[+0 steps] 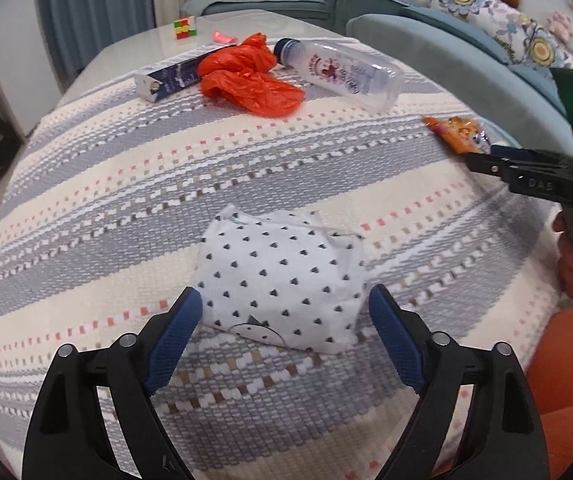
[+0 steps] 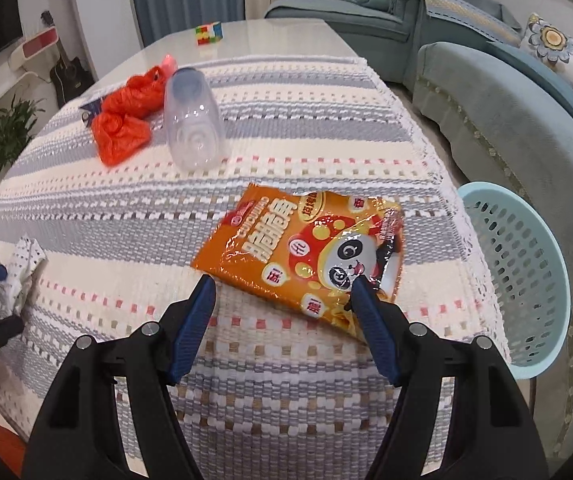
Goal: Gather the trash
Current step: 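Grasp the orange snack bag with the right tool while the left tool grasps the white mask, then carry the snack bag and mask over the basket and open both tools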
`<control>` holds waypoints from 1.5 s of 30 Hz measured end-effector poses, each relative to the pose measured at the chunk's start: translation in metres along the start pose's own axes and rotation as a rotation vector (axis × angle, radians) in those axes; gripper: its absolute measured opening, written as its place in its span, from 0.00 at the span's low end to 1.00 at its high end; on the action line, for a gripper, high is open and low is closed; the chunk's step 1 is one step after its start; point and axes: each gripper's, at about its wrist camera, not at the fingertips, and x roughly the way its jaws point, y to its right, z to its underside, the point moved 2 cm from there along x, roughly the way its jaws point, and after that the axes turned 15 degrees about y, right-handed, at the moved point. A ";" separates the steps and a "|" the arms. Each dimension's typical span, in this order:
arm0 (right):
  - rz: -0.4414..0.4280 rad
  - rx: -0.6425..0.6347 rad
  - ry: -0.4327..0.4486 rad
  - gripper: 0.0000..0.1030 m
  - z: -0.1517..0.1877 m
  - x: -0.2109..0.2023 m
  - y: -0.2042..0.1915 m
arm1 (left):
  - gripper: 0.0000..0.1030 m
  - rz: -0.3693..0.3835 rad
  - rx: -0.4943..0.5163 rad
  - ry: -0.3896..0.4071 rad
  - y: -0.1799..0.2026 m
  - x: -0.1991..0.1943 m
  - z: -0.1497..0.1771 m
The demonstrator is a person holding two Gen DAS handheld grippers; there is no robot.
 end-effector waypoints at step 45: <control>0.206 0.242 0.315 0.02 -0.069 -0.107 0.155 | 0.24 0.306 0.180 0.325 0.192 0.012 -0.206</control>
